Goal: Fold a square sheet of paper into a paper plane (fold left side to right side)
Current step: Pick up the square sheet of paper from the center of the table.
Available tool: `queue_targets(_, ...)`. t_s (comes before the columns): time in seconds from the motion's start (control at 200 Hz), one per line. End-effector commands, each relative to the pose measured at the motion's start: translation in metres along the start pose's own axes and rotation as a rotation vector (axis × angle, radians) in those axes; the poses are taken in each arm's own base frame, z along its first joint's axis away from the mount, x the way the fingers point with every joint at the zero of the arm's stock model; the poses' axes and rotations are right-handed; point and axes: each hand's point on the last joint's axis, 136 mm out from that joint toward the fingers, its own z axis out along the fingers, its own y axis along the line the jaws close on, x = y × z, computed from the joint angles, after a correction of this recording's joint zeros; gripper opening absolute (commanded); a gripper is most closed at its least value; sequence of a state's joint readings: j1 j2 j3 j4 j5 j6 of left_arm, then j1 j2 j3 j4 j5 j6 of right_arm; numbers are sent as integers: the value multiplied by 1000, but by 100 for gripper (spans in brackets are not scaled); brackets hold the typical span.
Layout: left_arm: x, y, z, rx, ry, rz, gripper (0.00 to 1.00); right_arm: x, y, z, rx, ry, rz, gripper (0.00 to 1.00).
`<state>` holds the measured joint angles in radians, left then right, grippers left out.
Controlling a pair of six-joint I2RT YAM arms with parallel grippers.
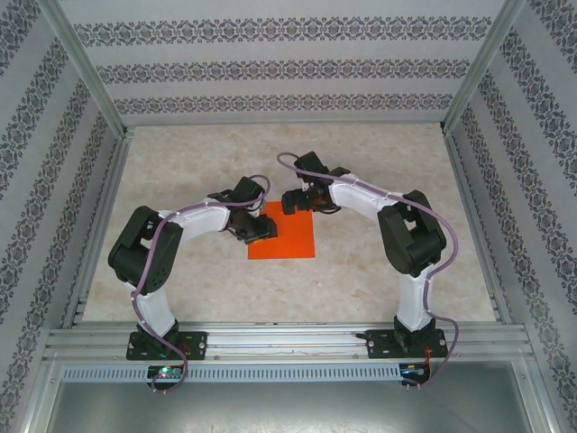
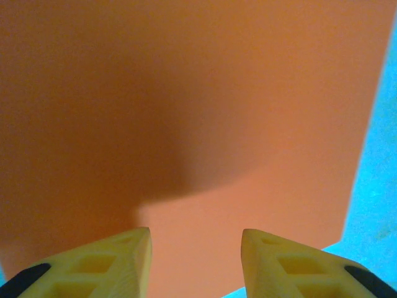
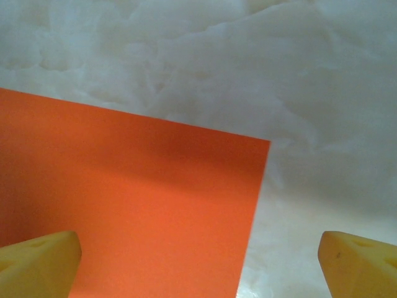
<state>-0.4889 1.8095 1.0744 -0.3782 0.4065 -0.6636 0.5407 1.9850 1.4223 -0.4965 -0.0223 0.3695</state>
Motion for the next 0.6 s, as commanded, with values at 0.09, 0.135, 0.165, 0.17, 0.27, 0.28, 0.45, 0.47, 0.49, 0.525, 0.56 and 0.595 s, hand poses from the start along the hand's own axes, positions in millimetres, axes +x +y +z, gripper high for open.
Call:
queue_targets(0.09, 9, 21, -1, -68, 17, -32, 39, 3, 4, 14, 26, 53, -30, 98)
queue_targets(0.135, 10, 22, -1, -72, 20, -32, 38, 5, 5, 18, 22, 66, -32, 98)
queue_targets(0.165, 11, 22, 0, -75, 22, -31, 38, 7, 7, 21, 15, 74, -32, 98)
queue_targets(0.17, 11, 23, 1, -75, 24, -31, 38, 7, 7, 21, 15, 74, -32, 98)
queue_targets(0.27, 12, 25, 4, -80, 30, -35, 38, 13, 14, 27, -12, 106, -30, 98)
queue_targets(0.28, 13, 26, 5, -81, 31, -37, 38, 13, 14, 27, -15, 107, -29, 98)
queue_targets(0.45, 14, 28, 9, -79, 36, -46, 37, 26, 27, 32, -72, 160, -19, 96)
queue_targets(0.47, 14, 28, 10, -79, 36, -46, 37, 28, 28, 32, -79, 166, -15, 96)
queue_targets(0.49, 14, 28, 10, -78, 34, -47, 37, 29, 30, 32, -87, 170, -14, 96)
queue_targets(0.525, 14, 28, 10, -77, 36, -48, 37, 32, 32, 32, -97, 178, -13, 95)
queue_targets(0.56, 14, 28, 10, -75, 35, -49, 37, 34, 34, 32, -104, 185, -10, 95)
queue_targets(0.595, 14, 28, 11, -72, 36, -49, 37, 36, 37, 32, -110, 189, -10, 95)
